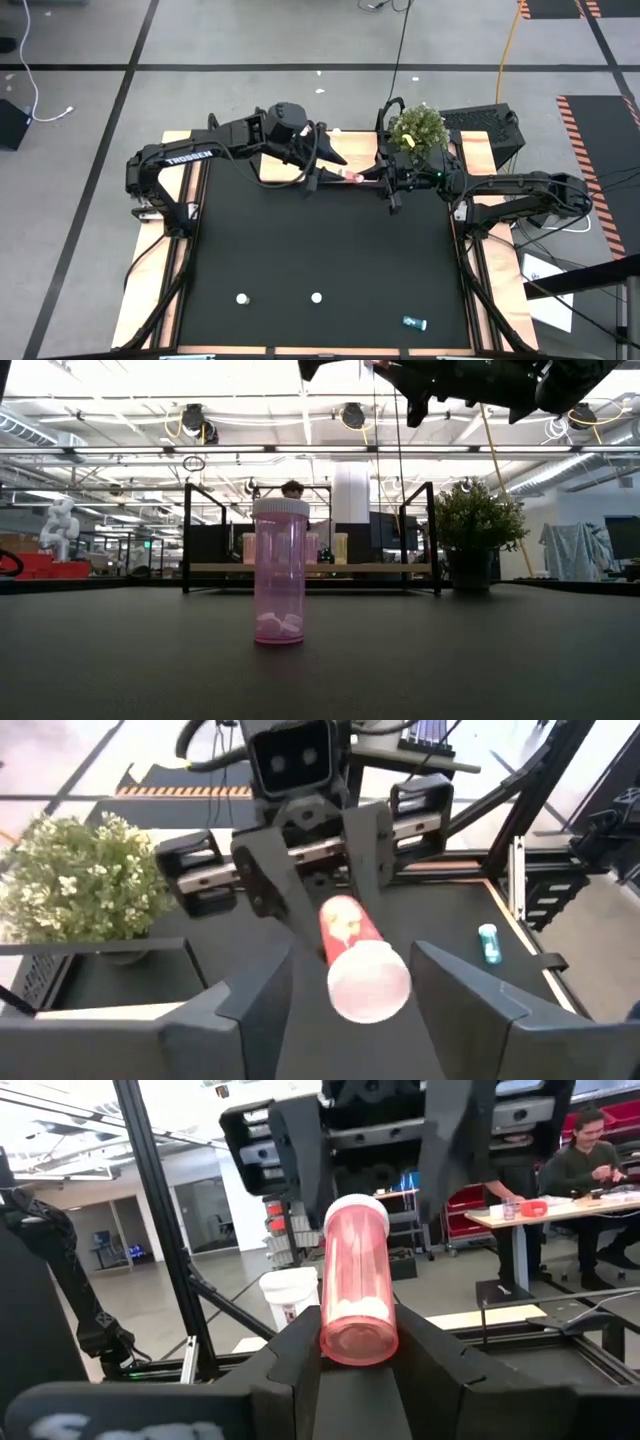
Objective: Pick and place medicine bottles onto shelf by color
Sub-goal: Put the orange pill bottle on the shelf aligned with the other orange pill bottles
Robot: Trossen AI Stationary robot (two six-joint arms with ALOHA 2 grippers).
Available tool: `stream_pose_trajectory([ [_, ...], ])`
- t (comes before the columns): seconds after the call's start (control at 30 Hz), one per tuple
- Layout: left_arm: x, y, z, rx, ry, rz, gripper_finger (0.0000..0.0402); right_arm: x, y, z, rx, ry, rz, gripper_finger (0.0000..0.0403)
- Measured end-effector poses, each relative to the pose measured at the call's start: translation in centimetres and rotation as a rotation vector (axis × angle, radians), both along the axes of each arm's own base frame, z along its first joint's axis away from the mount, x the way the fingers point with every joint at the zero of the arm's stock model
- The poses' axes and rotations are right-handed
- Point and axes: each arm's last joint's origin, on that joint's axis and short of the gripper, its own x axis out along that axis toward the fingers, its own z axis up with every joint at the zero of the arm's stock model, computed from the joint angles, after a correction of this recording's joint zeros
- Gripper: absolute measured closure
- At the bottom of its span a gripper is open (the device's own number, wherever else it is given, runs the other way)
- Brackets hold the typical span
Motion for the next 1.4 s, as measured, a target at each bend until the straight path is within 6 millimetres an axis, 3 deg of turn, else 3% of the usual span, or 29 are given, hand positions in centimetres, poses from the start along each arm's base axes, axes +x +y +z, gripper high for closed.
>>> stream_pose_trajectory([
  [0.73, 0.1, -0.2, 0.0, 0.045, -0.008, -0.016, 0.0272, -0.2, -0.5, 0.3, 0.010, -0.028, -0.037, 0.0300],
  [1.07, 0.0, 0.1, 0.0, 0.054, -0.007, -0.002, 0.0278, -0.2, -0.6, 0.3, 0.008, -0.028, -0.077, 0.0298],
  [1.2, -0.2, 0.7, -0.2, 0.048, 0.014, 0.030, 0.0278, -0.1, -0.9, -0.1, 0.006, 0.008, -0.170, 0.0271],
  [1.4, -1.1, 1.6, -1.0, 0.046, 0.131, 0.063, 0.0279, 0.0, -1.1, -1.4, 0.022, 0.140, -0.218, 0.0186],
])
